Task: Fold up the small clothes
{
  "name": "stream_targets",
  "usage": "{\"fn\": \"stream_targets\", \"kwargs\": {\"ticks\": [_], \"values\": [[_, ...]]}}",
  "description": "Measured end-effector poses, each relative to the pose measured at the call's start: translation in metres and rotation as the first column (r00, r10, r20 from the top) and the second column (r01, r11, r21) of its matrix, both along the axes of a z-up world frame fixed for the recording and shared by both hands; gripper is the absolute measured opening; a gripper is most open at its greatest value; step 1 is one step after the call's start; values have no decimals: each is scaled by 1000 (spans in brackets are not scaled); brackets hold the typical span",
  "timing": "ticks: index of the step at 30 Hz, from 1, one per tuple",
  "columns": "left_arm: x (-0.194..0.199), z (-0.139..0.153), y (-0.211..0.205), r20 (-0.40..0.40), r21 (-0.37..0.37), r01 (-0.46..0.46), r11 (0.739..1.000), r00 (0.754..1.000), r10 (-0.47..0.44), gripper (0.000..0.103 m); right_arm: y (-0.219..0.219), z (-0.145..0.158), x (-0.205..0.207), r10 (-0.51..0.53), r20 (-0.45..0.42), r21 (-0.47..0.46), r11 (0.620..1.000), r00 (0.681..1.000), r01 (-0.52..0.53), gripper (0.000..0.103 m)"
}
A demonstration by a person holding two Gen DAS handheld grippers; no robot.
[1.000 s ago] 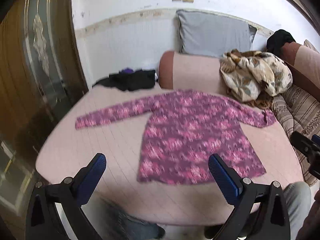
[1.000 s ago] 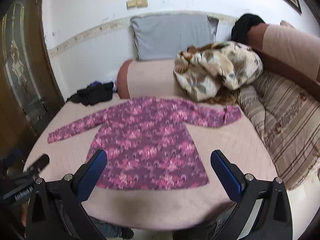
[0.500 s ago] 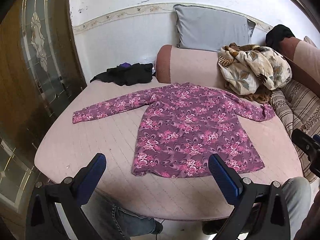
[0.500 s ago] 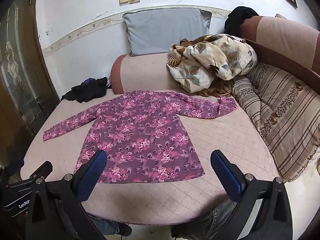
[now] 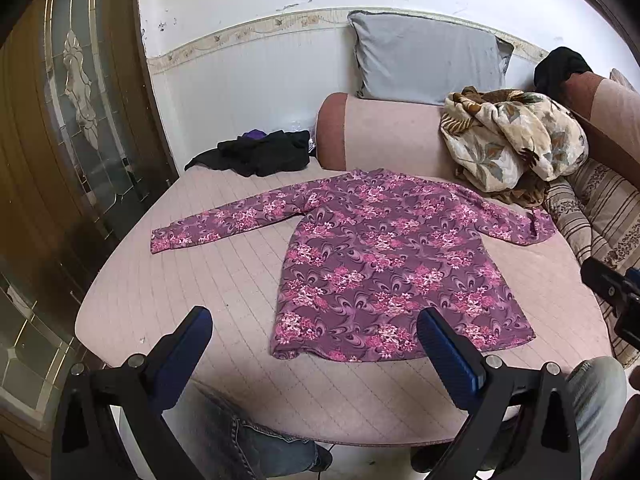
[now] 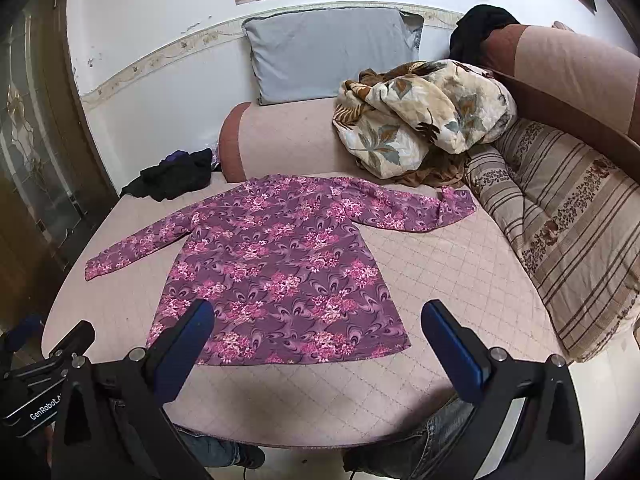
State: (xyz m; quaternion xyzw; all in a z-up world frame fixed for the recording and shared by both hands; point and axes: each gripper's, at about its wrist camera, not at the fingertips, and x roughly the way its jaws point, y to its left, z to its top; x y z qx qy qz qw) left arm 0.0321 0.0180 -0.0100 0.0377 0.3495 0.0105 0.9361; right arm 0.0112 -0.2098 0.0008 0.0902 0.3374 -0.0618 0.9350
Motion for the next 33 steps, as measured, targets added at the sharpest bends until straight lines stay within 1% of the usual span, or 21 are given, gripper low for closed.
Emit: {"fn": "stream_targets", "kwargs": {"ticks": [6,11,15,18,25,33], "values": [[15,-4,-5,-6,5,1,1000,1000,-1,103,2,3,12,-16,22,-70,997,1000,17,103],[19,-6,-2,-14,2,-11,1000,1000,11,103,1,-1,19,1,11,-24,1000,1000,0,103],[21,-9,-1,-18,14,-14,1000,1000,14,103,1,-4,22,6,3,-14,1000,1000,-6,103],[24,-10,-2,-22,13,-16,1000,1000,16,103,0,-5,23,9,5,-12,1000,1000,-9,103],[35,-10,-12,-24,27,-9,1000,1000,9,103,-4,-7,33,14,-24,-7,1000,1000,-14,103],[62,-10,-27,-25,34,8,999,1000,-8,103,-16,-5,54,10,-16,-3,1000,1000,-10,103]]}}
